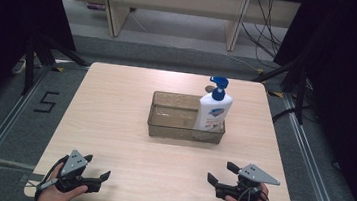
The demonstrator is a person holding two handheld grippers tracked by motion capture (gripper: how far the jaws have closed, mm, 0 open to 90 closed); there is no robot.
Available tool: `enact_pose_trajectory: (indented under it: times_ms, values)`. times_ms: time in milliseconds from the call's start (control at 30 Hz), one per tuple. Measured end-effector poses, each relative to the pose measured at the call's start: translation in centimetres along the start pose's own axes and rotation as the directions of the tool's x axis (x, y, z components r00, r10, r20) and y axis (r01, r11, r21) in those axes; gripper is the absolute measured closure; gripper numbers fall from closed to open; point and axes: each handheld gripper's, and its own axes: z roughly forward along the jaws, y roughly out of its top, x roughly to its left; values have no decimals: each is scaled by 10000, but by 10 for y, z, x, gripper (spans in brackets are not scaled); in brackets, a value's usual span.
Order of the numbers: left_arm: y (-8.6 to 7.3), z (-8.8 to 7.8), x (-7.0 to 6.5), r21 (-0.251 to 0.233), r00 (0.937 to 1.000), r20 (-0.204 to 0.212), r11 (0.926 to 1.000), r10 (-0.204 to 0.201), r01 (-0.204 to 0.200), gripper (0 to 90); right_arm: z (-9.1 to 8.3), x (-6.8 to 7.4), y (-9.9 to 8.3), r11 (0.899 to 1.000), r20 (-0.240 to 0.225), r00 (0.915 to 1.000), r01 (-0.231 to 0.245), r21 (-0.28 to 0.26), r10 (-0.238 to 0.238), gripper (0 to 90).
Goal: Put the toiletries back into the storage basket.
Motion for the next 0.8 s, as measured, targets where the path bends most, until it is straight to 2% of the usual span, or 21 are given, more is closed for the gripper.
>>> enact_pose_trajectory:
  times_ms: [67,133,167,267,300,367,433,533,567,600,633,700,733,767,800]
  values:
    - [0,0,0,-2,10000,-3,10000,-1,1,147,0,-2,-1,9993,42,9993,382,9,-382,154]
    - [0,0,0,-3,10000,1,10000,2,-2,147,-1,0,-2,9991,-5,9991,424,60,-424,154]
    - [0,0,0,0,10000,3,10000,4,-4,147,-2,1,-3,9996,-10,9997,233,168,-233,154]
    - [0,0,-1,6,10000,15,10000,10,-10,147,-3,0,-4,9985,111,9985,527,163,-529,154]
    - [0,0,-1,-31,10000,26,10000,-27,28,147,-3,1,-5,9990,83,9990,445,96,-446,154]
    - [0,0,-1,-35,10000,33,10000,-26,26,147,-6,2,-6,9989,92,9994,340,329,-344,154]
    - [0,1,-1,-28,10000,29,10000,-28,28,147,-6,1,-7,9984,-12,9986,535,187,-535,154]
    - [0,0,-2,29,10000,12,10000,-29,29,147,-8,2,-8,9985,9,9988,485,263,-486,154]
    - [0,0,-1,66,10000,6,10000,22,-22,147,-9,3,-9,9993,-29,9997,225,312,-224,154]
    - [0,0,-2,80,10000,-26,10000,29,-28,147,-10,1,-9,9987,22,9990,436,267,-437,154]
    - [0,0,-2,145,10000,-59,9999,26,-25,147,-10,2,-10,9992,92,9996,259,307,-262,154]
    - [0,0,-2,88,10000,-35,10000,-15,16,147,-11,1,-12,9990,60,9993,362,249,-364,154]
    - [0,1,-2,41,10000,0,10000,-20,20,147,-12,1,-12,9991,37,9995,315,297,-316,154]
    - [0,0,-2,71,10000,-13,10000,-23,23,147,-13,3,-13,9994,24,10000,40,344,-41,154]
    - [0,1,-2,50,10000,-11,10000,-20,20,147,-14,1,-13,9984,207,9987,468,309,-475,154]
